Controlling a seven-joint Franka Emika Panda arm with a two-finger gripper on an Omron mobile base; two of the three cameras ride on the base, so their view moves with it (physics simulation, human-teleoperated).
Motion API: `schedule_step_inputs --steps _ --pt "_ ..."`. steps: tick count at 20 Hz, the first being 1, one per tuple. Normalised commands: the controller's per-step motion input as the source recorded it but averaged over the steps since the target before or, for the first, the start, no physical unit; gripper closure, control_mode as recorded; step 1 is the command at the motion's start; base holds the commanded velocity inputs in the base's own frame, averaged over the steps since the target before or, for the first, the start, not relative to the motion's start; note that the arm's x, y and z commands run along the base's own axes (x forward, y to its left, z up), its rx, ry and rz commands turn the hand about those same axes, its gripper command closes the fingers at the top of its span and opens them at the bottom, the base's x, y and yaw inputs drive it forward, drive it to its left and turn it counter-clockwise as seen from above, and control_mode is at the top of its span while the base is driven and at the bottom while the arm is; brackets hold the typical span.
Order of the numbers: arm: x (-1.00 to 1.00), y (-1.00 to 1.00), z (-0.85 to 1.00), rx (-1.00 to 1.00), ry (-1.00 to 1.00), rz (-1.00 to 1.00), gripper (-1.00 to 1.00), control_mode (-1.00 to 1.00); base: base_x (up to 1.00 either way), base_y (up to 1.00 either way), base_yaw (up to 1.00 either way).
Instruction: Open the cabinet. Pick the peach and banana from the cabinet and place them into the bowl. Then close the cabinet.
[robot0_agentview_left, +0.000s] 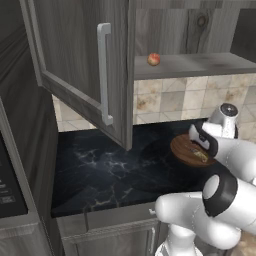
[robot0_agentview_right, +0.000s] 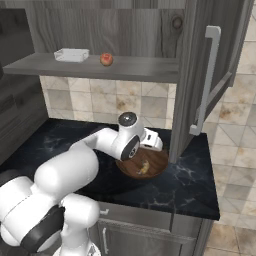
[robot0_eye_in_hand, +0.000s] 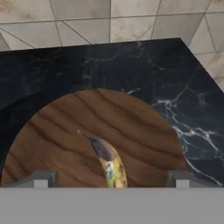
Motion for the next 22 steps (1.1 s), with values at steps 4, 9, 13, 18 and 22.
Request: schedule_step_inputs --steps 4,9,13,18,22 --pt "0.00 0.14 0.66 -0.04 0.00 0.00 -1.00 -1.00 0.00 0.00 0.00" --pt "-0.13 0.11 0.72 -0.05 -0.01 0.00 -1.00 -1.00 0.00 0.00 0.00" --pt "-0.46 0.00 0.74 -0.03 -0.18 0.00 -1.00 -1.00 0.00 0.00 0.00" --pt "-0.45 0.00 0.87 -0.01 -0.18 0.00 -1.00 -1.00 0.00 0.00 0.00" --pt "-0.26 0.11 0.88 -0.04 -0.14 0.00 -1.00 -1.00 0.00 0.00 0.00"
